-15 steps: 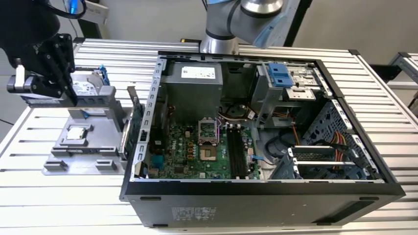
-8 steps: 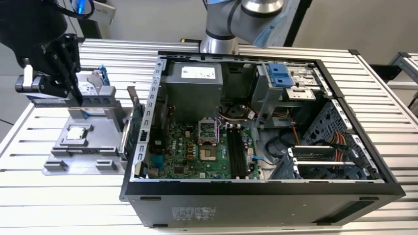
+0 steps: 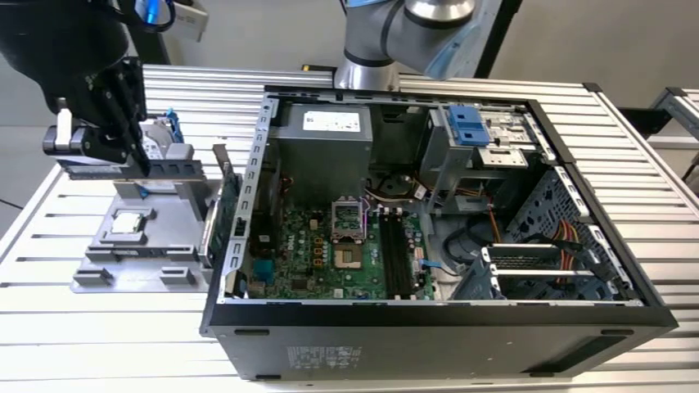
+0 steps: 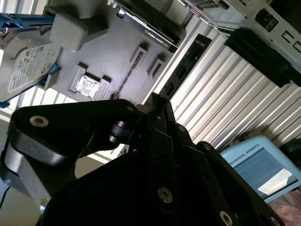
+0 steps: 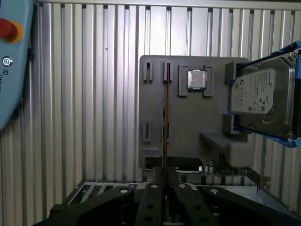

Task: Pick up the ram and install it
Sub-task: 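Pick up the ram and move it above insertion slot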

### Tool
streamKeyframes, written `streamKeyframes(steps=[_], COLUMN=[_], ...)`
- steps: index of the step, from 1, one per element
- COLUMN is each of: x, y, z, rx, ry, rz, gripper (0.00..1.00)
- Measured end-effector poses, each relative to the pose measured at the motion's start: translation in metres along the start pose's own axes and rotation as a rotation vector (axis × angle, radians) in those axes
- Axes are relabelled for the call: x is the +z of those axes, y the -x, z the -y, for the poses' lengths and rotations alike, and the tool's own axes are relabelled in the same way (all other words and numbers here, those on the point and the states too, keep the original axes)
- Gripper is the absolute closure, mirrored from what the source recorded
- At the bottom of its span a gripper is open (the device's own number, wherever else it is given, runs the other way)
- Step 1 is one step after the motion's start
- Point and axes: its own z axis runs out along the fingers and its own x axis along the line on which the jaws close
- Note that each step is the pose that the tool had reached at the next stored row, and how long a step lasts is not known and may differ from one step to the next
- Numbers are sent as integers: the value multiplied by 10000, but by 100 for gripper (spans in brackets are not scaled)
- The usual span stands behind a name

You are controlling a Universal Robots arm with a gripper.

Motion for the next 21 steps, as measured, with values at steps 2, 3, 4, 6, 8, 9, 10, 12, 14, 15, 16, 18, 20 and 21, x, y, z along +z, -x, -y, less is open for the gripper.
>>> streamKeyframes(steps=[2,3,4,6,8,9,10,12,14,15,16,18,20,21], x=[0,0,1,0,1,1,1,1,1,1,1,1,1,1], y=[0,-1,0,-1,-1,-1,-1,-2,-2,-2,-2,-3,-3,-3], z=[30,46,60,92,128,148,166,205,243,264,284,325,367,385], rx=[0,-1,0,0,0,1,1,0,0,0,0,0,1,1], ry=[2,3,4,6,8,11,13,17,21,24,27,32,37,40], rz=[0,0,1,0,1,0,0,1,0,0,0,0,1,0], gripper=[100,100,100,100,100,100,100,100,100,100,100,100,100,100])
